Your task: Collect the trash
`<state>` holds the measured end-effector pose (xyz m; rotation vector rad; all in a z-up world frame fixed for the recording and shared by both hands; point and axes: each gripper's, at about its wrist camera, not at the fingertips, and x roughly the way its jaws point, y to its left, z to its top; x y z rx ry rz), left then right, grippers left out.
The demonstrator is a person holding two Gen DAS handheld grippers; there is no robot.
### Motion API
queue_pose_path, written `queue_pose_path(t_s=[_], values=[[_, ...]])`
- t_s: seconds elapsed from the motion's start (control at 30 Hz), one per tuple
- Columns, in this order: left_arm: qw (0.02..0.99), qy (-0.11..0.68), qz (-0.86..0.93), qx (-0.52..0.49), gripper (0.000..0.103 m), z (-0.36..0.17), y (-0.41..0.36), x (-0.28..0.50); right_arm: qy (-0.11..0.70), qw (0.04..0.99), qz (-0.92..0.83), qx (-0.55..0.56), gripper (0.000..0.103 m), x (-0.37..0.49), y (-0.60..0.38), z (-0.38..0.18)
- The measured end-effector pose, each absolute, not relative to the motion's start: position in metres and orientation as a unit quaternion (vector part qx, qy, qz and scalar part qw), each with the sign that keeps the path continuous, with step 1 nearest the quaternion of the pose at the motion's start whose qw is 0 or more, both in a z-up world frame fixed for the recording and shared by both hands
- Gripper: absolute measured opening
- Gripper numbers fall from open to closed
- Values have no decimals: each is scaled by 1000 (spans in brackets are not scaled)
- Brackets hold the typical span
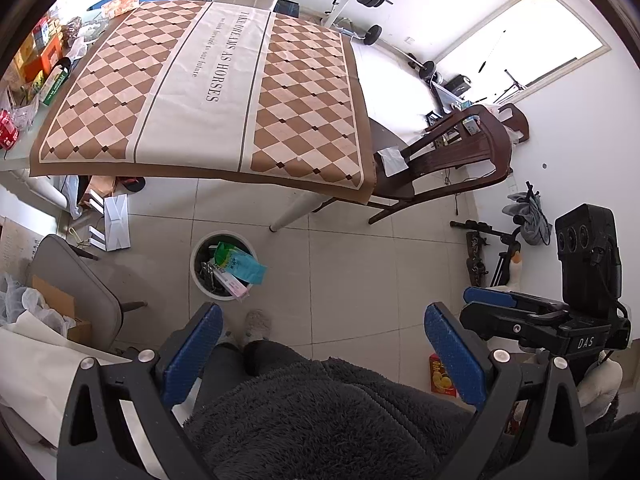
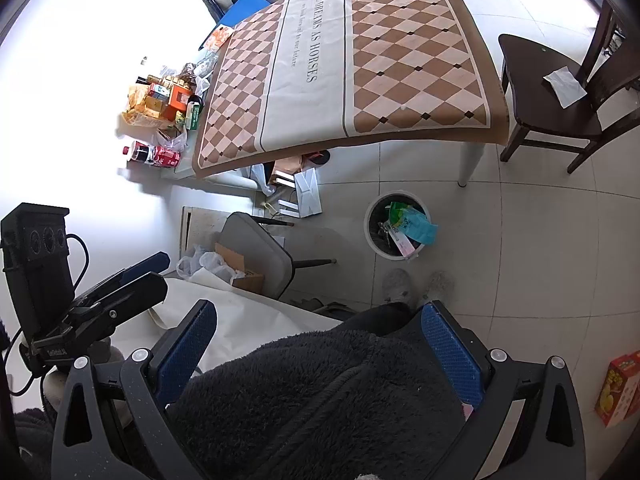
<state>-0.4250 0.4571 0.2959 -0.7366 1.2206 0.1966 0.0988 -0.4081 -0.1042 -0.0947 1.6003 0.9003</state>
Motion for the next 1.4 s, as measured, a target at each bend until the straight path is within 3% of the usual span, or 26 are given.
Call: queue_pose_path(t_s=[1.4], values=[[754, 558, 90, -336, 103, 300, 461, -431, 693, 607, 388, -37, 103, 81, -404, -97]])
